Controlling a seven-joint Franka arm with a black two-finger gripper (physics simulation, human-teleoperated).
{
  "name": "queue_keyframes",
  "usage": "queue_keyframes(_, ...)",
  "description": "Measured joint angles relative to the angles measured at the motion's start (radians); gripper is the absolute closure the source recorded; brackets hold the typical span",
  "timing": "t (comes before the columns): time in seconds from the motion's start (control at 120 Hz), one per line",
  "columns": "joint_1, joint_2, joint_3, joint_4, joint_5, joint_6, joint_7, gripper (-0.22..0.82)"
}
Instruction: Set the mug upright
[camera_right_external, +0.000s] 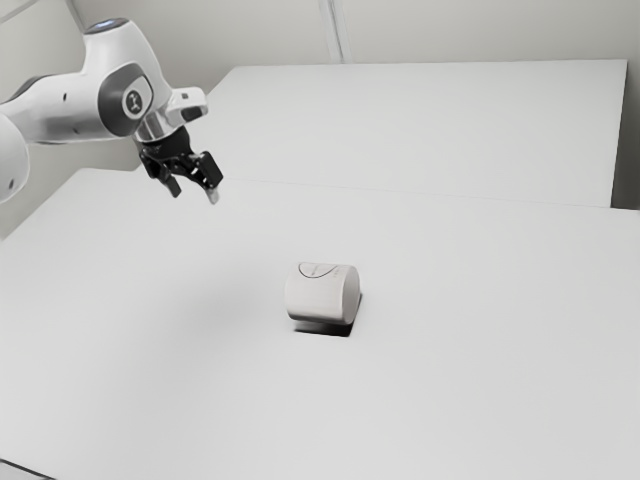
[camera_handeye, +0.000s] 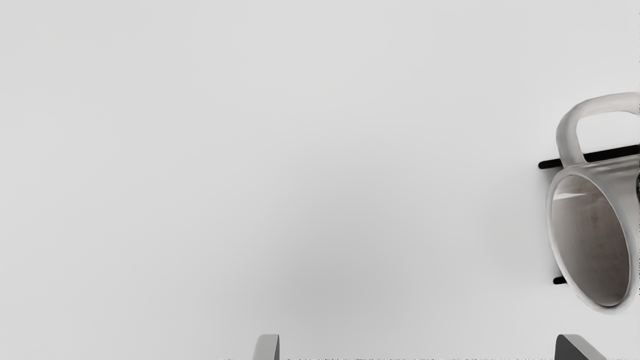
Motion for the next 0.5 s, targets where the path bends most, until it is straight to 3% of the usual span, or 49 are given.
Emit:
queue_keyframes(0.142, -0.004, -0.048, 0.007, -0.089, -0.025, 0.023, 0.010, 0.00)
queue_keyframes(0.25, -0.017, -0.060, 0.044, -0.191, -0.200, 0.038, 0.064, 0.00)
queue_keyframes(0.5, 0.005, 0.032, 0.056, -0.258, -0.552, -0.018, 0.266, 0.00)
